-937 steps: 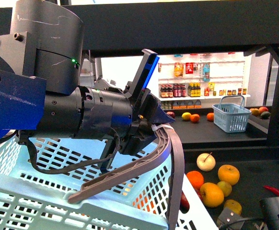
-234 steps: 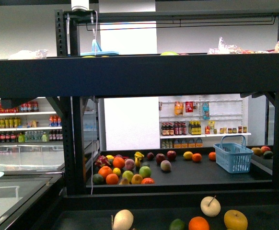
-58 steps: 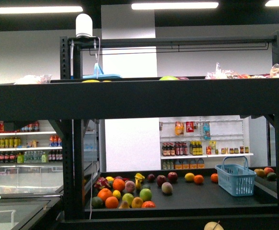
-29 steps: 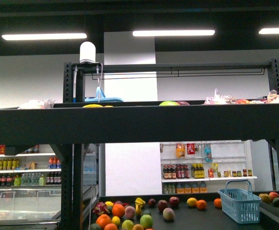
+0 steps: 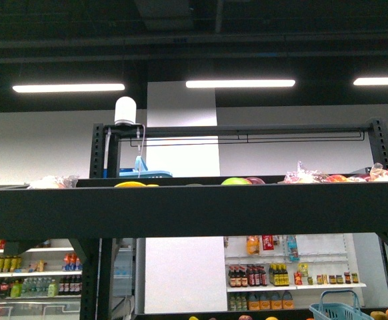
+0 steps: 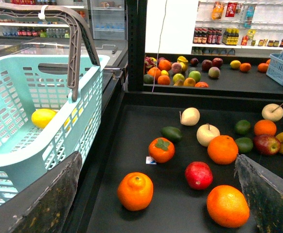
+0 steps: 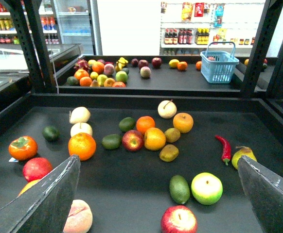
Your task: Pick lemon from shelf
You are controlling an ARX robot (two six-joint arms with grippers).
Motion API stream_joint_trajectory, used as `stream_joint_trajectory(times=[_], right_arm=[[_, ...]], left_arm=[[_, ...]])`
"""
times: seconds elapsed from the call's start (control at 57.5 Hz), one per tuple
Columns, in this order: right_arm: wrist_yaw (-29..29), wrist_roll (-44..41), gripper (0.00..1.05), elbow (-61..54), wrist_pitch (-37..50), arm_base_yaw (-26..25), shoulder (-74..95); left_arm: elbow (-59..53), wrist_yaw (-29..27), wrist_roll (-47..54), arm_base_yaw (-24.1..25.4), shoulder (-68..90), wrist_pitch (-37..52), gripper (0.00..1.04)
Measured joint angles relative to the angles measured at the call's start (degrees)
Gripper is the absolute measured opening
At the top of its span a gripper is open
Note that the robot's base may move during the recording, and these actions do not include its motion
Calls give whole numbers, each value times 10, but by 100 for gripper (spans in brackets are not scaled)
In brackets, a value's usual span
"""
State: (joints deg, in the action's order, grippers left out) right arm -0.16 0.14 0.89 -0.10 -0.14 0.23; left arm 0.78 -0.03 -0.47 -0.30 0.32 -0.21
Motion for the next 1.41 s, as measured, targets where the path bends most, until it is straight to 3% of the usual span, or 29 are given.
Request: stream_joint_trajectory(times=[1.408], right_arm=[[0, 0, 97, 0, 0, 0, 0]], left_arm=[[0, 0, 0, 0, 0, 0, 97]])
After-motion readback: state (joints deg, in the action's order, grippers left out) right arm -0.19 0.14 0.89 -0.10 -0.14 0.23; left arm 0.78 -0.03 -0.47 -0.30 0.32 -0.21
